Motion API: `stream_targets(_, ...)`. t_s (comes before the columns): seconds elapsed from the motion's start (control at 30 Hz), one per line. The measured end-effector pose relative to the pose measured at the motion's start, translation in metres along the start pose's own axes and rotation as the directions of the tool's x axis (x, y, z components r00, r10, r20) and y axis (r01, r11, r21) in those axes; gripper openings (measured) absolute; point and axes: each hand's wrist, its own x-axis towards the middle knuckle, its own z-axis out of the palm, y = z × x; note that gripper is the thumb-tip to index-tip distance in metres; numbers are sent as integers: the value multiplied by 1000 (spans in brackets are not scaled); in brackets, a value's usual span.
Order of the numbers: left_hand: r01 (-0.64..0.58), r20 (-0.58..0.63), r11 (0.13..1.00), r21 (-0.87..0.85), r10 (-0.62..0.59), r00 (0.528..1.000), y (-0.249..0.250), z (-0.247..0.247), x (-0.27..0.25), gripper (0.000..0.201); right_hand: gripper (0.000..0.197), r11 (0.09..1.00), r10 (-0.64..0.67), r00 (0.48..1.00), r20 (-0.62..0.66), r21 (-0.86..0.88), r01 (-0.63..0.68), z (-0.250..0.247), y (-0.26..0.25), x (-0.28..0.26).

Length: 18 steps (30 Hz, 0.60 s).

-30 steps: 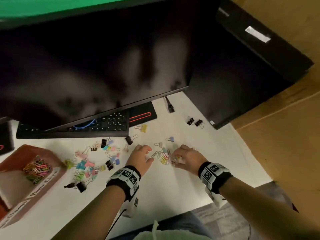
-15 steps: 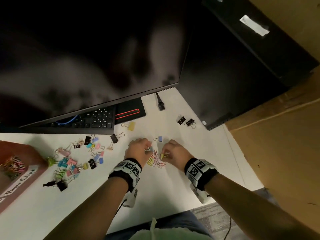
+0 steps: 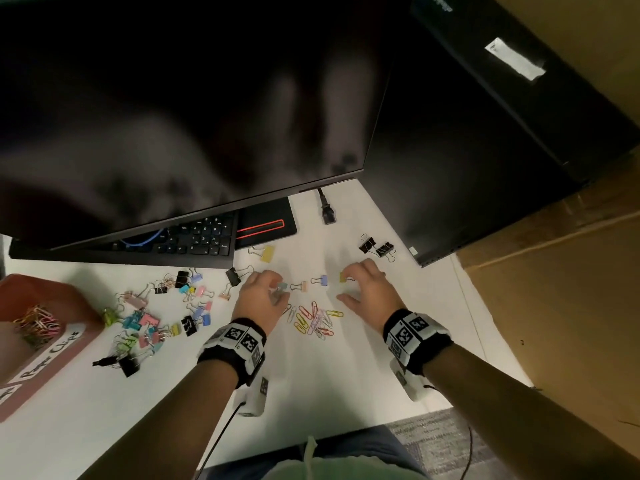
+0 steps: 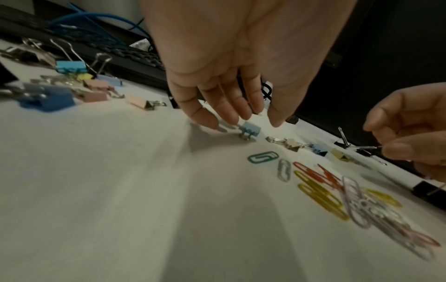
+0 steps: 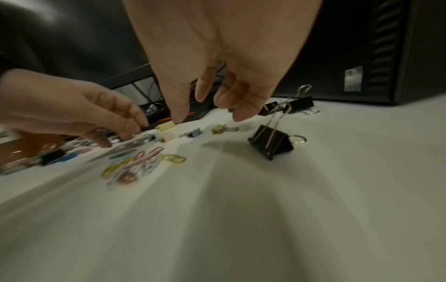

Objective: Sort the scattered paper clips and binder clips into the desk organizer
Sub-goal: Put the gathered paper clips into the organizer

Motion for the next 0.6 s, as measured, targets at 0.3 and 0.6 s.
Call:
stream_targets(0.3, 37, 143, 997, 63, -45, 989, -9, 11, -24, 28, 61, 998, -2, 980, 198, -68, 16, 37, -12, -23)
stream_targets(0.6, 18, 125, 999, 44, -23, 992, -10, 16, -18, 15, 15, 1000, -29, 990, 138, 2, 29, 33, -10, -11)
